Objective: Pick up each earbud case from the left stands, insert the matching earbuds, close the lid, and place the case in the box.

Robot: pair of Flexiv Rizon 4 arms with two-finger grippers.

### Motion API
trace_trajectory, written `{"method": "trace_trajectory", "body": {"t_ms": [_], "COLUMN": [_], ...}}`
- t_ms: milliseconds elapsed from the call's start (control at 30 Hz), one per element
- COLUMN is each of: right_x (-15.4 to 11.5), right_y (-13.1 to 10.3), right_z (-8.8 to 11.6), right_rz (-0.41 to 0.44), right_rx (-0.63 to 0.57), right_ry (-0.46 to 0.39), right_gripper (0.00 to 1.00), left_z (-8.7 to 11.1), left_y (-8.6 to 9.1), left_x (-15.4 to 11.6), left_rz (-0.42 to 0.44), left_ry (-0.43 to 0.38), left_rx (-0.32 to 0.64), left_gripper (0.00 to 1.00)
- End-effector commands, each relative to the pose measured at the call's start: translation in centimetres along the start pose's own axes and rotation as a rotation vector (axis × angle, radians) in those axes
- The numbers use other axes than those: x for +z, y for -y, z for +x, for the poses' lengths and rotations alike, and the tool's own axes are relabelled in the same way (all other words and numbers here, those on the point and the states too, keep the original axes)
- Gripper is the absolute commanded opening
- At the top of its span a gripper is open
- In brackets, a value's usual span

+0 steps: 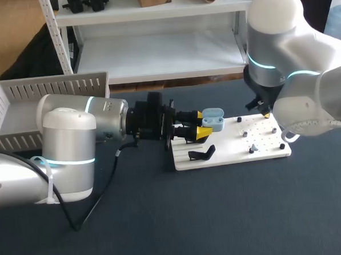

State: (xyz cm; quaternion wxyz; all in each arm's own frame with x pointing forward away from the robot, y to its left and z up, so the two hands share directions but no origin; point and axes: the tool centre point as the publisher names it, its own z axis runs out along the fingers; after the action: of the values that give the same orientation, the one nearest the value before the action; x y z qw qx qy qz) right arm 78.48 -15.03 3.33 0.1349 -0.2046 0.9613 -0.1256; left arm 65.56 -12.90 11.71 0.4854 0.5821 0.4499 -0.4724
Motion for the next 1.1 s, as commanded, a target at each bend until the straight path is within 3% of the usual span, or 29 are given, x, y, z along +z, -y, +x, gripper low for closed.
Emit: {"method": "trace_trajectory", "body": {"t_ms": [33,333,733,1100], "right_x": [-2.0,-7.4,-16.2,-20.7], "right_y": [0.2,0.4,-3.1,-6.1], "right_z": [0.9,2.9,6.6,8.4], "right_rz": [0.019,0.015,0.016,0.054], "right_rx": [0.009,0.068,0.076,0.096], "right_ry": [0.011,0.011,-0.059,-0.083], "right_gripper": [0.00,0.00,0.00,0.00], "left_z": [0.1,0.1,0.1,0.1], "left_y": [0.1,0.1,0.1,0.1], "left_x": [0.0,0.0,0.0,0.0], "left_rz": [-0.005,-0.005,-0.005,-0.005], "left_ry": [0.001,0.001,0.001,0.001], "left_rx": [0.002,0.002,0.002,0.002], "left_gripper": [0.00,0.00,0.00,0.00]}}
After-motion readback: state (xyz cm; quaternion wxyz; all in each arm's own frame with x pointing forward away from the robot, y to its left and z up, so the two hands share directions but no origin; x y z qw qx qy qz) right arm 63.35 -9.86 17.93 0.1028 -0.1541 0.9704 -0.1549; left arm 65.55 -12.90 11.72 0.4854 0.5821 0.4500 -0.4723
